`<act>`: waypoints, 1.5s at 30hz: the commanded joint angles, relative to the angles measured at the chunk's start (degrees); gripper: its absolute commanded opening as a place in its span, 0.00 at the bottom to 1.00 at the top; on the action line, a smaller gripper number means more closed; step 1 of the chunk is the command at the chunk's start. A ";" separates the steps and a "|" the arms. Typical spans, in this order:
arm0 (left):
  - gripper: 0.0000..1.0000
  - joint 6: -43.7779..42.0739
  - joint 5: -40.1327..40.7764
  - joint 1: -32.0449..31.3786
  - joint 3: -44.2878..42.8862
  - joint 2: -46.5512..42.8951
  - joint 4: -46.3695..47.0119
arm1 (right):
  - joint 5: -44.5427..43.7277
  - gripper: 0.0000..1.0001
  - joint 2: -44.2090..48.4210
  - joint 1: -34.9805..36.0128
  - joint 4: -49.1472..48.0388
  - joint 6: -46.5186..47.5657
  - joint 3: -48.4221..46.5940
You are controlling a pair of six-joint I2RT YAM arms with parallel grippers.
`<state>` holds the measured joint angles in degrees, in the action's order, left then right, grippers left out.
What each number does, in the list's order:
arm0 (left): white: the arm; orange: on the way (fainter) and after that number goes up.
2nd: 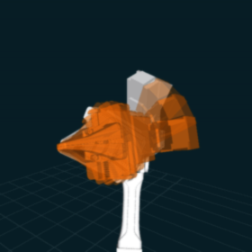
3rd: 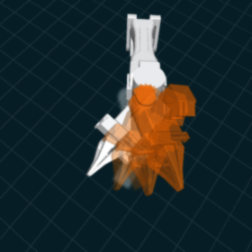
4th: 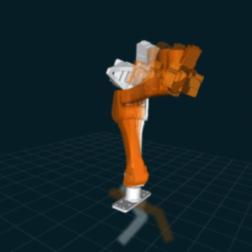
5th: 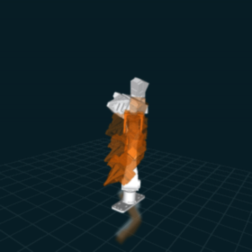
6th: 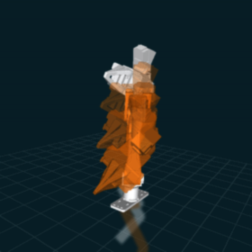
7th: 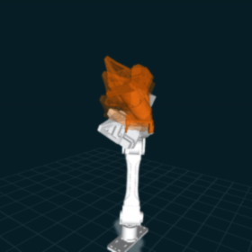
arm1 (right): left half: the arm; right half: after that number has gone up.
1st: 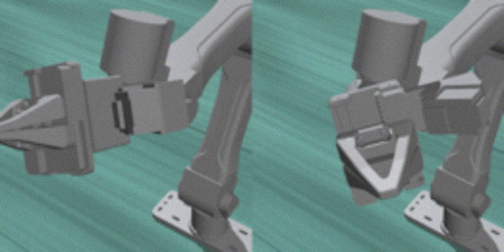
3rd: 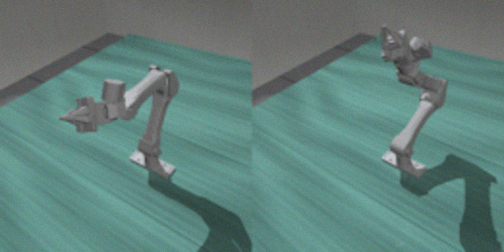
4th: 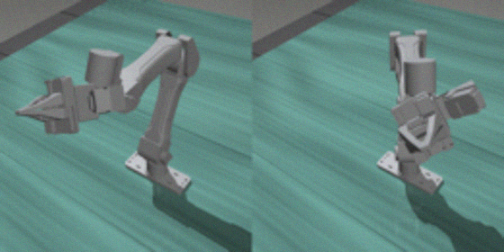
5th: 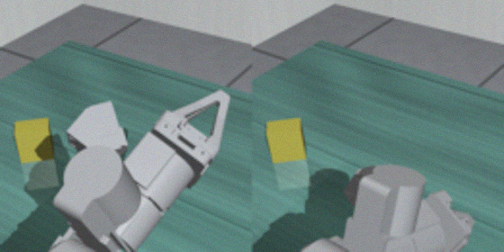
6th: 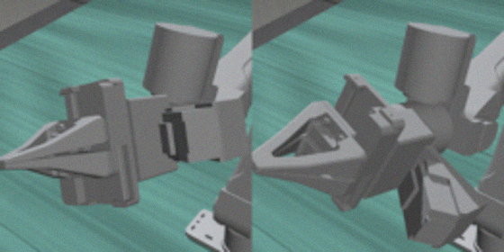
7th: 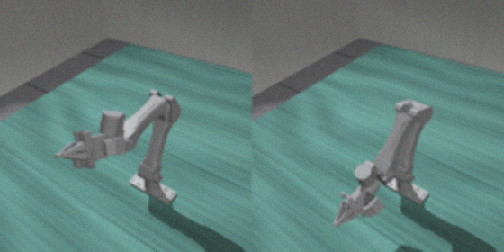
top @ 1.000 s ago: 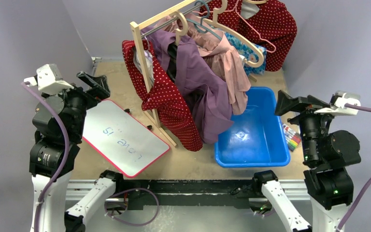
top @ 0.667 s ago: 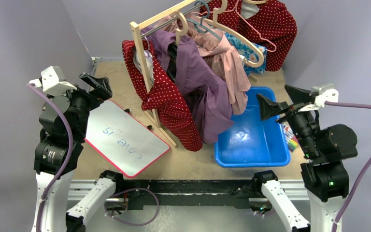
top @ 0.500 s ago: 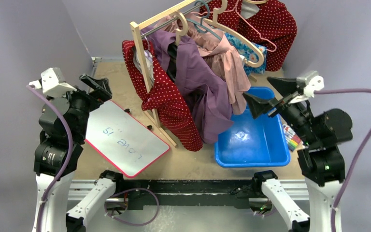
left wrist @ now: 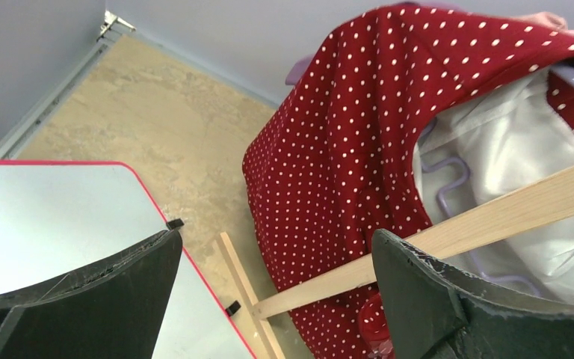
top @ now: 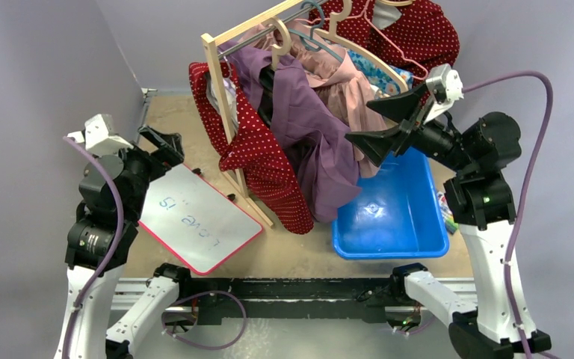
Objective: Remove the skirt from the hanger
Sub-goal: Pick up the hanger from the clothesline.
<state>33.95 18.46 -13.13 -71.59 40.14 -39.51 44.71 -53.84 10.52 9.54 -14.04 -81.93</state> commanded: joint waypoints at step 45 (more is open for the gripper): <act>0.98 -4.82 -1.92 0.47 3.73 -0.54 1.61 | -59.69 0.43 -32.33 51.00 8.07 4.52 -26.39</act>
<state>30.39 17.72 -13.13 -66.70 40.27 -39.92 -15.22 -85.14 61.25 22.22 -10.02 -107.26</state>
